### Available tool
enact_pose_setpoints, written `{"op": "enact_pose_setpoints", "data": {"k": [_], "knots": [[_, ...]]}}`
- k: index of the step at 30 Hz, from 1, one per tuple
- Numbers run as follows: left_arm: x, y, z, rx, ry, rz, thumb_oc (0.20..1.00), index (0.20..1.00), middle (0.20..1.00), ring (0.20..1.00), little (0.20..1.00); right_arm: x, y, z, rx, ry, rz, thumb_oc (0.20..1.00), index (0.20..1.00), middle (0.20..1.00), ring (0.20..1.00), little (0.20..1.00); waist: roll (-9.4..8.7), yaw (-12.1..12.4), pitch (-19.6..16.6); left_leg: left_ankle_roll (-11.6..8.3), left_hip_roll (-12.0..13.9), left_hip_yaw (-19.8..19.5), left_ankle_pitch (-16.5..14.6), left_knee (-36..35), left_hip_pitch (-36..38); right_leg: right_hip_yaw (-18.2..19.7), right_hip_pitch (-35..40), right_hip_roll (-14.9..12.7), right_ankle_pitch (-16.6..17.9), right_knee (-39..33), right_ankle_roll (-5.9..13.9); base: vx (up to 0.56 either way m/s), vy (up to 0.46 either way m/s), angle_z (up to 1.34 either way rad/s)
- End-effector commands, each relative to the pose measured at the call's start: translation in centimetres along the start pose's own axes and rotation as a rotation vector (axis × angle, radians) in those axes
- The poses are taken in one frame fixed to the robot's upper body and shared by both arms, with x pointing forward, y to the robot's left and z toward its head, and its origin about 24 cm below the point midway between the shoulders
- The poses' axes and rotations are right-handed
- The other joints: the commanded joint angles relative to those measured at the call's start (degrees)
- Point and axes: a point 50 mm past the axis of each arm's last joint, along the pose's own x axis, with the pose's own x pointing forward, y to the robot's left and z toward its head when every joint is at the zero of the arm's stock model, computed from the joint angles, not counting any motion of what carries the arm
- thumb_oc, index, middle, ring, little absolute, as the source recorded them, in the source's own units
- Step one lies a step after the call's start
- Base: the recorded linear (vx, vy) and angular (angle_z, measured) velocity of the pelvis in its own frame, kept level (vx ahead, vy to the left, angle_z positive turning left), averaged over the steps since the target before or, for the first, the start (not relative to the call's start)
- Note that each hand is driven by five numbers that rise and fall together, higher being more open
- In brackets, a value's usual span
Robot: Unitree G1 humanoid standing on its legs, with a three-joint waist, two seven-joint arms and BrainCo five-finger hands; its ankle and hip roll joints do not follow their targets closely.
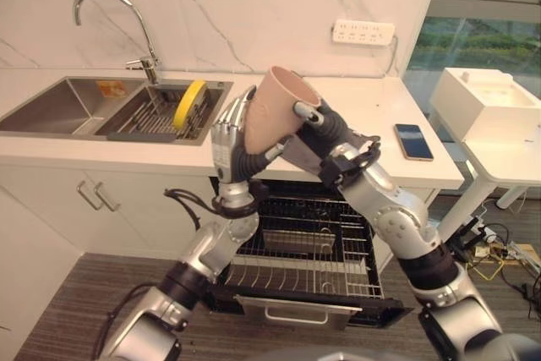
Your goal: Place the dishes in the dishwasher.
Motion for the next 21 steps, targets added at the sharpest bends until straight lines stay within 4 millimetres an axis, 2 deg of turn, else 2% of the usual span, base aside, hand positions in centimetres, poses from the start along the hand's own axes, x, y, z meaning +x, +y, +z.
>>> {"op": "enact_pose_setpoints", "data": {"k": [1, 10, 19, 20, 21], "knots": [[2.76, -1.13, 1.85, -0.041, -0.155, 0.019, 0.200, 0.200, 0.200, 0.200, 0.200, 2.06, 2.82, 3.77, -0.050, -0.183, 0.109, 1.000, 1.000, 1.000, 1.000, 1.000, 0.37, 0.8, 0.3, -1.42, 3.8, 2.1, -3.1, 2.9, -2.0, -1.8, 0.4, -4.3, -9.5, 2.8, 0.27, 0.00, 0.000, 0.00], [2.96, -1.64, 2.00, -0.048, -0.162, 0.022, 0.200, 0.200, 0.200, 0.200, 0.200, 2.85, 2.09, 3.38, -0.099, -0.167, 0.042, 1.000, 1.000, 1.000, 1.000, 1.000, 0.35, 0.7, 0.4, -1.25, 3.5, 2.2, -3.4, 2.9, -1.9, -1.5, 0.4, -4.3, -9.3, 2.6, 0.21, 0.00, 0.000, 0.00], [2.68, -1.99, 1.98, -0.045, -0.163, 0.008, 0.200, 0.200, 0.200, 0.200, 0.200, 2.98, 2.14, 3.90, -0.102, -0.200, 0.032, 1.000, 1.000, 1.000, 1.000, 1.000, 0.42, 0.7, 0.5, -1.35, 3.7, 2.3, -3.4, 3.1, -2.0, -1.5, 0.4, -4.3, -9.4, 2.7, 0.11, 0.00, 0.000, 0.00], [2.59, -1.98, 1.97, -0.044, -0.165, 0.006, 0.200, 0.200, 0.200, 0.200, 0.200, 2.99, 2.24, 3.98, -0.115, -0.209, 0.035, 0.492, 0.492, 0.492, 0.492, 0.492, 0.40, 0.7, 0.5, -1.39, 3.7, 2.4, -3.4, 3.3, -2.1, -1.5, 0.4, -4.4, -9.4, 2.7, 0.10, 0.00, 0.000, 0.00], [2.48, -2.04, 1.96, -0.044, -0.164, 0.004, 0.200, 0.200, 0.200, 0.200, 0.200, 2.96, 2.33, 4.11, -0.122, -0.220, 0.039, 0.200, 0.200, 0.200, 0.200, 0.200, 0.40, 0.7, 0.5, -1.41, 3.7, 2.4, -3.4, 3.3, -2.2, -1.5, 0.3, -4.3, -9.4, 2.6, 0.08, 0.00, 0.000, 0.00]]}}
